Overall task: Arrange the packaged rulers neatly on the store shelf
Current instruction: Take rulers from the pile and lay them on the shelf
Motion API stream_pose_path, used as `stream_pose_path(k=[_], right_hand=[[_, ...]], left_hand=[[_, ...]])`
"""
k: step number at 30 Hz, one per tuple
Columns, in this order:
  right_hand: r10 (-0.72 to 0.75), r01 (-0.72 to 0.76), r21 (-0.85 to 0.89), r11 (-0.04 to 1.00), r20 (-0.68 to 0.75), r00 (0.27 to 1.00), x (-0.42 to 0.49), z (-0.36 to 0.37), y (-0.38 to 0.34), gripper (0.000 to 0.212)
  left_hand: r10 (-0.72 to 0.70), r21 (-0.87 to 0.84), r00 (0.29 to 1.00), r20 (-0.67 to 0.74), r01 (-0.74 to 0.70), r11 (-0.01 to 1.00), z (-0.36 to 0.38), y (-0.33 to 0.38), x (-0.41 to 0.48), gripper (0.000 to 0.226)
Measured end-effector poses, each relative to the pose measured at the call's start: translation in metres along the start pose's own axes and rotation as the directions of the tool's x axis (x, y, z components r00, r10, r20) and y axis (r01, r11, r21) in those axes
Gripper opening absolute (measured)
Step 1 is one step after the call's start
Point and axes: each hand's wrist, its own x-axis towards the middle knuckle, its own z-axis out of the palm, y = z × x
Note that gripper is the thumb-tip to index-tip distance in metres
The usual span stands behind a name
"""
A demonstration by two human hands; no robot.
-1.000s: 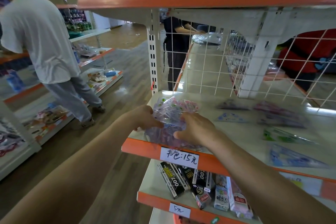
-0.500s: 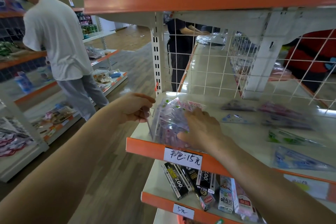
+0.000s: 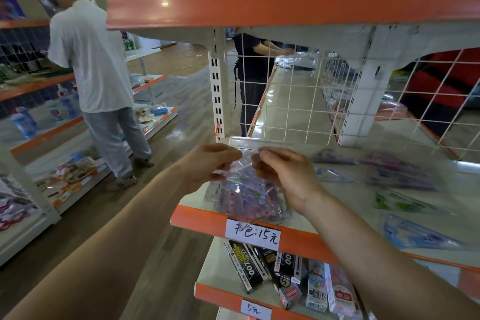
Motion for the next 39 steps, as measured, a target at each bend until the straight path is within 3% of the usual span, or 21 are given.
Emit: stream_pose_path(k=[3, 5, 6, 7, 9, 10, 12, 16, 23, 28, 32, 34, 36, 39], right_hand=[[0.076, -0.077, 0.016, 0.997, 0.05, 0.996, 0.002, -0.003, 0.004, 0.013], [-0.002, 0.008, -0.314, 0.949, 0.018, 1.0, 0.006, -0.011, 0.008, 0.013], [-0.064, 0.074, -0.564, 0.822, 0.037, 0.997, 0.006, -0.016, 0.009, 0.01], [-0.085, 0.129, -0.765, 0.632, 0.097, 0.992, 0.004, -0.019, 0.009, 0.009], [-0.011, 0.199, -0.946, 0.256, 0.203, 0.979, -0.006, -0.018, 0.012, 0.02], [0.031, 0.212, -0.966, 0.15, 0.219, 0.975, -0.01, -0.016, 0.014, 0.026], [0.048, 0.227, -0.973, 0.048, 0.23, 0.972, -0.016, -0.01, 0.018, 0.038], [-0.013, 0.227, -0.974, 0.017, 0.227, 0.974, -0.016, -0.009, 0.02, 0.034], [-0.021, 0.231, -0.967, 0.108, 0.23, 0.973, -0.016, -0.016, 0.015, 0.029], [-0.12, 0.331, -0.939, 0.088, 0.32, 0.94, -0.022, -0.026, 0.0, 0.018], [-0.179, 0.415, -0.905, 0.093, 0.395, 0.901, -0.025, -0.039, -0.018, 0.036], [-0.195, 0.394, -0.887, 0.242, 0.353, 0.915, -0.025, -0.045, -0.027, 0.034], [-0.206, 0.318, -0.803, 0.505, 0.246, 0.947, -0.023, -0.051, -0.033, 0.024], [-0.077, 0.122, -0.574, 0.809, 0.101, 0.992, -0.021, -0.057, -0.034, 0.018]], left_hand=[[0.016, -0.081, 1.0, 0.019, -0.015, 0.997, 0.005, -0.003, -0.001, 0.01], [0.018, -0.164, 0.999, -0.036, -0.023, 0.986, 0.001, -0.003, 0.0, 0.01], [0.013, -0.197, 0.997, -0.072, -0.027, 0.98, -0.003, -0.003, 0.001, 0.01], [0.008, -0.222, 0.995, -0.102, -0.031, 0.974, -0.007, -0.003, 0.001, 0.009], [-0.002, -0.252, 0.991, -0.132, -0.031, 0.967, -0.014, -0.004, 0.002, 0.006], [-0.008, -0.263, 0.991, -0.136, -0.028, 0.964, -0.016, -0.005, 0.002, 0.005], [-0.022, -0.276, 0.99, -0.141, -0.018, 0.961, -0.017, -0.007, 0.001, 0.005], [-0.05, -0.281, 0.989, -0.139, 0.009, 0.96, -0.016, -0.01, 0.0, 0.006], [-0.047, -0.271, 0.987, -0.151, 0.004, 0.963, -0.024, -0.011, 0.002, 0.008], [-0.044, -0.263, 0.987, -0.155, 0.002, 0.965, -0.025, -0.008, 0.002, 0.012], [-0.044, -0.269, 0.983, -0.176, -0.005, 0.963, -0.023, -0.007, 0.002, 0.014], [-0.038, -0.271, 0.984, -0.171, -0.01, 0.963, -0.021, -0.006, 0.002, 0.016], [-0.031, -0.271, 0.986, -0.165, -0.015, 0.962, -0.018, -0.006, 0.002, 0.013], [-0.015, -0.262, 0.989, -0.149, -0.025, 0.965, -0.01, -0.004, 0.003, 0.01]])
